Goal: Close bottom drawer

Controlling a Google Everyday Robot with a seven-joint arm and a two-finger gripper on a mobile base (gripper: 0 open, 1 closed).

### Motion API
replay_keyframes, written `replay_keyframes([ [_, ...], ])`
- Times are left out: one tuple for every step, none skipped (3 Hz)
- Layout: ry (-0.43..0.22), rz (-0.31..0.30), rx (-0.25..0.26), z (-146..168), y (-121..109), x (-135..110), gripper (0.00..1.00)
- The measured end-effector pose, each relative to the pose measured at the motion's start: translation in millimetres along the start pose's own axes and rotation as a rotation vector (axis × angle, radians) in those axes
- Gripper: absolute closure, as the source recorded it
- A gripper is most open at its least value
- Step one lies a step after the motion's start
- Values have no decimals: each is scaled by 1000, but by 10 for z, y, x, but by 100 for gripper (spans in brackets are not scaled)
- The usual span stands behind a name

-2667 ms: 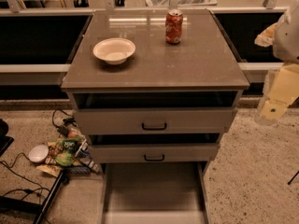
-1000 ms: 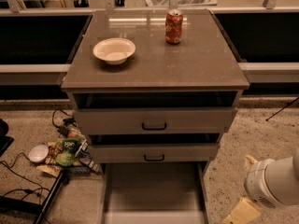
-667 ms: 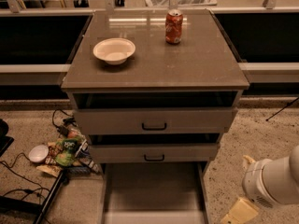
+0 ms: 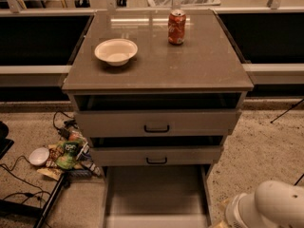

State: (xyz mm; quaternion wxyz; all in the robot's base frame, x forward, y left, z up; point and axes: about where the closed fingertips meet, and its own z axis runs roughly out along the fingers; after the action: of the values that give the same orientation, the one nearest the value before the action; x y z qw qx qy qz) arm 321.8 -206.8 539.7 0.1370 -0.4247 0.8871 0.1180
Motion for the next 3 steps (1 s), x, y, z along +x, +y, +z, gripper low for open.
replay_keyframes([
  [-54, 103, -36, 849, -103, 398, 69],
  [-73, 168, -101, 1434, -55, 676, 92],
  [-103, 238, -174, 1940, 73, 918, 100],
])
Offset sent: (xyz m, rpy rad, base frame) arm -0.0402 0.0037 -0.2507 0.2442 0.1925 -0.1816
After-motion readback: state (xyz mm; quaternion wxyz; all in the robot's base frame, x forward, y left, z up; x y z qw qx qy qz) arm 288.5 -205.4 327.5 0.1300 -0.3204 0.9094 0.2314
